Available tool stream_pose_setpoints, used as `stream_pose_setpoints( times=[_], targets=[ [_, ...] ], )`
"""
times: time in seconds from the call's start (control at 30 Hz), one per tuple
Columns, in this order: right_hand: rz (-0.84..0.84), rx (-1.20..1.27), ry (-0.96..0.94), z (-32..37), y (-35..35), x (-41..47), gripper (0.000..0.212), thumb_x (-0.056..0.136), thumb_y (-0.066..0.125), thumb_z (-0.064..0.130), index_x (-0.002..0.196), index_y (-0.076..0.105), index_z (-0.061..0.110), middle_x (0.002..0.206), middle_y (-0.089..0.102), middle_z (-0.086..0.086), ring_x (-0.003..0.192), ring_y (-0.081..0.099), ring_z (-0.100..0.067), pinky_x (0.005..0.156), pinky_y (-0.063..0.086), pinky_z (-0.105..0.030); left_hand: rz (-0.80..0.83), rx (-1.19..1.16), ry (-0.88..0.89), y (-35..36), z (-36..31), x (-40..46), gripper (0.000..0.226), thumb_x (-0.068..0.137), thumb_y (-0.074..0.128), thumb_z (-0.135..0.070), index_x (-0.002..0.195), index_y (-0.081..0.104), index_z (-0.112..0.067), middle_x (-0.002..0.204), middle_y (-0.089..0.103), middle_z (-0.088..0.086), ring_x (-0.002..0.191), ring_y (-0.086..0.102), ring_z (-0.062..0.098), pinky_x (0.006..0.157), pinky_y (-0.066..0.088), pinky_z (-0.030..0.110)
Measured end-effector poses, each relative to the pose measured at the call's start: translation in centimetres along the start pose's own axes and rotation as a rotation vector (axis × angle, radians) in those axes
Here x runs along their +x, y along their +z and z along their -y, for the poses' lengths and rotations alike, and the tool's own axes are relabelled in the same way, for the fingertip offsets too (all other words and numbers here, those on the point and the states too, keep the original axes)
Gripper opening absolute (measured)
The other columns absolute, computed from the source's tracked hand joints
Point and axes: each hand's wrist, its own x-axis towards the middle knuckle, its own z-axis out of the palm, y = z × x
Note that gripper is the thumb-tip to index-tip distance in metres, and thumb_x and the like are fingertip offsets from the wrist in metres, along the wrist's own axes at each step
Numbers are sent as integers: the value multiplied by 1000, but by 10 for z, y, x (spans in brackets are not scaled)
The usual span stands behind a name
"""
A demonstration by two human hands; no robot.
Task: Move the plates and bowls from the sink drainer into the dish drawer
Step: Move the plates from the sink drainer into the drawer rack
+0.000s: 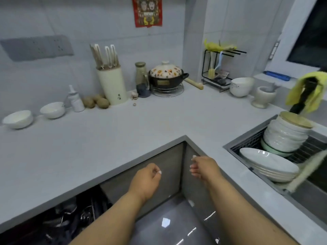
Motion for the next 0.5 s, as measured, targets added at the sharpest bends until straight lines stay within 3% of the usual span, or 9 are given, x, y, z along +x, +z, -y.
stream_pose_setpoints(
  times=[0.13,0.3,0.4,0.5],
  targets=[
    [-166,94,-3,15,-75,23,16,95,50,12,80,54,8,60,50,-8,47,47,-17,38,38,-20,105,-44,45,44,-45,37,11,91,52,-29,80,55,-27,66,62,-5,66,63,20,72,56,41],
    [-373,124,-17,18,-162,39,20,91,49,5,71,52,10,61,50,-8,45,49,-14,47,41,-21,206,-68,124,101,-104,70,14,91,53,-25,78,55,-26,69,65,1,68,65,22,74,55,43],
    [-568,124,5,12,-206,54,13,87,55,14,74,54,13,71,60,-9,65,59,-26,62,49,-31,277,-120,110,136,-135,84,10,90,53,-21,81,56,-25,67,64,1,62,62,21,70,56,42],
    [-715,24,86,5,-241,71,10,85,55,18,86,57,8,87,65,-13,91,62,-35,77,48,-37,323,-117,112,164,-159,94,8,90,50,-19,92,56,-24,72,67,3,63,62,19,69,53,33]
  ],
)
